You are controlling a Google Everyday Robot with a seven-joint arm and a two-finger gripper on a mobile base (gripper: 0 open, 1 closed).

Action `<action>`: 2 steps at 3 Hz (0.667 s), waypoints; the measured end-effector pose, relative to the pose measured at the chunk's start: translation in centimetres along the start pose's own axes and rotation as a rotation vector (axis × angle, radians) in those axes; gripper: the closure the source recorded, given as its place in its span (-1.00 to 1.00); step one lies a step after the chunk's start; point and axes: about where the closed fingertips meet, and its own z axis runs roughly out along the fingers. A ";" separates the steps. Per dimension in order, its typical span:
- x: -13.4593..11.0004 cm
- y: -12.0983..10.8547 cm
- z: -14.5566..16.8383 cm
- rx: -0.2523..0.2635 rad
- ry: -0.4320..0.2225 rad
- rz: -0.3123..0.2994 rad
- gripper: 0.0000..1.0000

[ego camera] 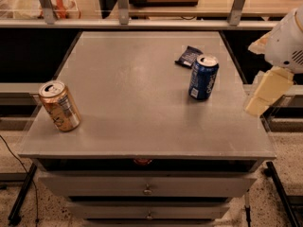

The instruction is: Move pepsi can near orange can

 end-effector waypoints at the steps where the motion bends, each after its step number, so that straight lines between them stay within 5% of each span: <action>1: -0.6 -2.3 3.1 0.019 -0.129 0.120 -1.00; 2: -0.5 -2.2 3.1 0.017 -0.128 0.119 -1.00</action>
Offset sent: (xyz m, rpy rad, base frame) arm 0.0208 0.0008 -0.0204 0.1122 -0.0073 -0.0682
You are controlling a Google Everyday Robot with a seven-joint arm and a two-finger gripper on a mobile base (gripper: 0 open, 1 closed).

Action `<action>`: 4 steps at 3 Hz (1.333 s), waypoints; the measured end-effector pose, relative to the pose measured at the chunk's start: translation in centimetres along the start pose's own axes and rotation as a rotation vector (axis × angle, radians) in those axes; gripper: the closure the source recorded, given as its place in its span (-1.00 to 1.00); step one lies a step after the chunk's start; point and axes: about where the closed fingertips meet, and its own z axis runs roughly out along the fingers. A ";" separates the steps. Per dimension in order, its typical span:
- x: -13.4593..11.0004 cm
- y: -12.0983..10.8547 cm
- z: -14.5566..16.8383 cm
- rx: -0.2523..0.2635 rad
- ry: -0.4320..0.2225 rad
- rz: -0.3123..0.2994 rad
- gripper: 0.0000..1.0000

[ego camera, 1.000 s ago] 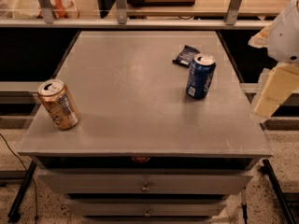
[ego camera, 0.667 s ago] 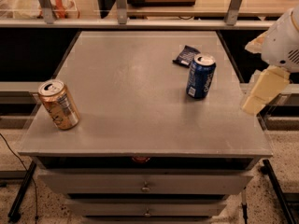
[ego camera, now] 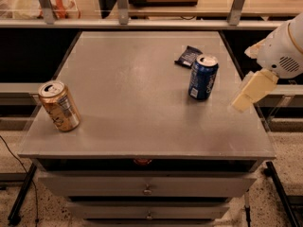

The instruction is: Move pepsi can near orange can

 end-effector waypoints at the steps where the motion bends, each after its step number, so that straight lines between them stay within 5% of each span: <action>1: -0.8 0.0 1.2 0.008 -0.036 0.033 -1.00; 4: -4.4 -2.9 6.2 0.075 -0.297 0.173 -1.00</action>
Offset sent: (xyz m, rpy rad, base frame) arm 0.0548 0.0368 -0.0200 0.2300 -0.1224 -0.1283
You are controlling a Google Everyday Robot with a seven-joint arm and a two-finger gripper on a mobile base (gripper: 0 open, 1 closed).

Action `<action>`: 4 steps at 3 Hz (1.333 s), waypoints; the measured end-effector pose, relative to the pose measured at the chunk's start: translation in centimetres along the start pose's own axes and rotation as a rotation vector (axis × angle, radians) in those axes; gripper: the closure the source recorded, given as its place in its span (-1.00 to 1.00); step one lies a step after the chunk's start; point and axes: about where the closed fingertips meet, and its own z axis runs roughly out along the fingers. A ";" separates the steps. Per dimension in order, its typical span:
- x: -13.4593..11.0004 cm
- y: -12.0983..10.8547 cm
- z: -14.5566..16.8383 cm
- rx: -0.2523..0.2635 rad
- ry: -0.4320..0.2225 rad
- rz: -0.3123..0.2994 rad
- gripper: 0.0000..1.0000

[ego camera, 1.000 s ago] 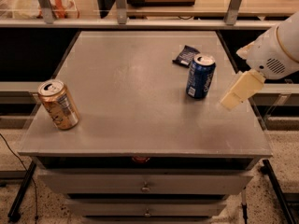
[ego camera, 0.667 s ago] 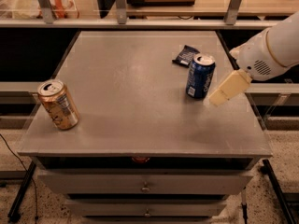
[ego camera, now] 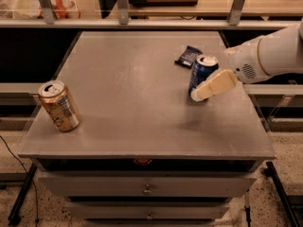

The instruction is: Move pepsi can near orange can

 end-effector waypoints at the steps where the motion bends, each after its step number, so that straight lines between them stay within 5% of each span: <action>1: 0.0 -0.7 1.3 0.010 -0.057 0.033 -1.00; 2: 0.1 -1.3 2.1 0.009 -0.090 0.054 -0.92; 4: 0.2 -1.7 3.0 0.002 -0.117 0.068 -0.13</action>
Offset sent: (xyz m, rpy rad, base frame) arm 0.0324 -0.0018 -0.0213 0.1419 -0.0445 -0.0495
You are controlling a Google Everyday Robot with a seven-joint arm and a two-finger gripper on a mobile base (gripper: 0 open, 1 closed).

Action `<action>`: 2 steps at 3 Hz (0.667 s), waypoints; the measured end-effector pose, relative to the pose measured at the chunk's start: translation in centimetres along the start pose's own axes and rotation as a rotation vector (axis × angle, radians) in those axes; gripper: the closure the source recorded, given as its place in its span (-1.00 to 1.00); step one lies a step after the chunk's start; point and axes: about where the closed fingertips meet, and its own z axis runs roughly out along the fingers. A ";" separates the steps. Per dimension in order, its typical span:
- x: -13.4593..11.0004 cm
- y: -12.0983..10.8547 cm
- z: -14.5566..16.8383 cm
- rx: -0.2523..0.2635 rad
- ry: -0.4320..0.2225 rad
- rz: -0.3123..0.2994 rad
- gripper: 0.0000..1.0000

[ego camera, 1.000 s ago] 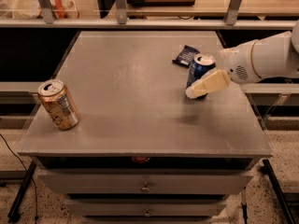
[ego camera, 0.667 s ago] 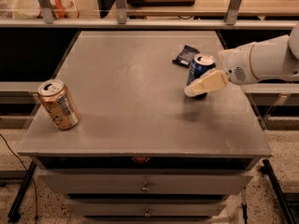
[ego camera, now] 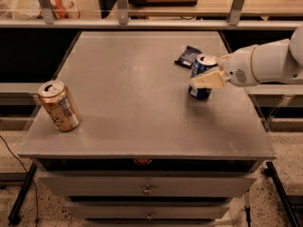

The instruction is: Move pepsi can near orange can

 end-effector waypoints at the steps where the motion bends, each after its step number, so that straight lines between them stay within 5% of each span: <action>1: 0.0 -0.1 0.2 -0.007 -0.002 -0.001 0.35; 2: -0.7 -0.3 0.0 -0.011 -0.007 -0.022 0.81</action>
Offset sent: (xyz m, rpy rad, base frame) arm 0.0073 -0.0029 0.0144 -0.0140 -0.0307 0.0336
